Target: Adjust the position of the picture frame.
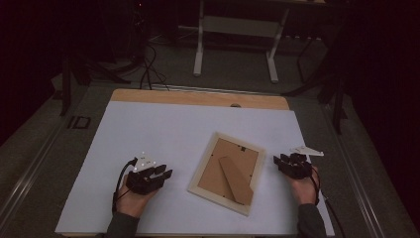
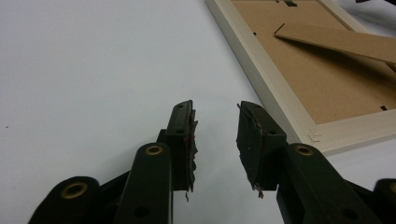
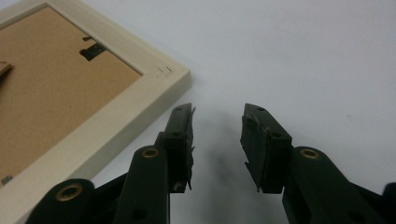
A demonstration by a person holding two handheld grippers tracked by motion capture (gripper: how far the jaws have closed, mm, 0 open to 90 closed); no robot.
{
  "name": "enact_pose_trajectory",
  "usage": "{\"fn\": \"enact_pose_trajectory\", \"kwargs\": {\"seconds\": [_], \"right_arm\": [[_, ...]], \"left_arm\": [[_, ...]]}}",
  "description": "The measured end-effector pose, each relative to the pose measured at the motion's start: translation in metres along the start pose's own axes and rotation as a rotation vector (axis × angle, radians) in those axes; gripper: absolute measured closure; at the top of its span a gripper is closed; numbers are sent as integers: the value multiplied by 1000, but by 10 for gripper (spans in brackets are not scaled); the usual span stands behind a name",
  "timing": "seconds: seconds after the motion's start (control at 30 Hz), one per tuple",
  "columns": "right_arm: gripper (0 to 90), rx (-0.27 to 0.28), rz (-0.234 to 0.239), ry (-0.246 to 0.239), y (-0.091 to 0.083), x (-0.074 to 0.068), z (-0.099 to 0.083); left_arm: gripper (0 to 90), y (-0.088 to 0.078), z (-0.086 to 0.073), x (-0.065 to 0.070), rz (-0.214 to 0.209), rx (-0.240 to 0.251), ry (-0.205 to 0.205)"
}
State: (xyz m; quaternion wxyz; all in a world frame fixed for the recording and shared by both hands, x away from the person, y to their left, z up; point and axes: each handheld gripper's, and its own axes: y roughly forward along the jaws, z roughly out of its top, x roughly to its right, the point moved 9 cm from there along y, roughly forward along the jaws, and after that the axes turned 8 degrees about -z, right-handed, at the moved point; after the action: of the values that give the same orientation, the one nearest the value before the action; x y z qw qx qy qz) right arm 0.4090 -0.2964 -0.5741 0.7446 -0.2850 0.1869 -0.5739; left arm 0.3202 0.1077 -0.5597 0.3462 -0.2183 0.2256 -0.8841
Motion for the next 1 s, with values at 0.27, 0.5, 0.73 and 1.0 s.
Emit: {"fn": "enact_pose_trajectory", "kwargs": {"seconds": [0.27, 0.5, 0.73, 1.0], "right_arm": [[647, 16, 32, 9, 6, -8, 13], [645, 36, 63, 31, 12, -9, 27], [623, 42, 69, 19, 18, -13, 36], [625, 41, 66, 15, 24, -15, 45]], "left_arm": [[709, 4, 2, 19, -107, -11, 44], [697, 11, 0, 34, -171, -43, 89], [692, 22, -5, 53, -235, -84, 131], [844, 34, -13, 71, -291, -143, 194]]}}
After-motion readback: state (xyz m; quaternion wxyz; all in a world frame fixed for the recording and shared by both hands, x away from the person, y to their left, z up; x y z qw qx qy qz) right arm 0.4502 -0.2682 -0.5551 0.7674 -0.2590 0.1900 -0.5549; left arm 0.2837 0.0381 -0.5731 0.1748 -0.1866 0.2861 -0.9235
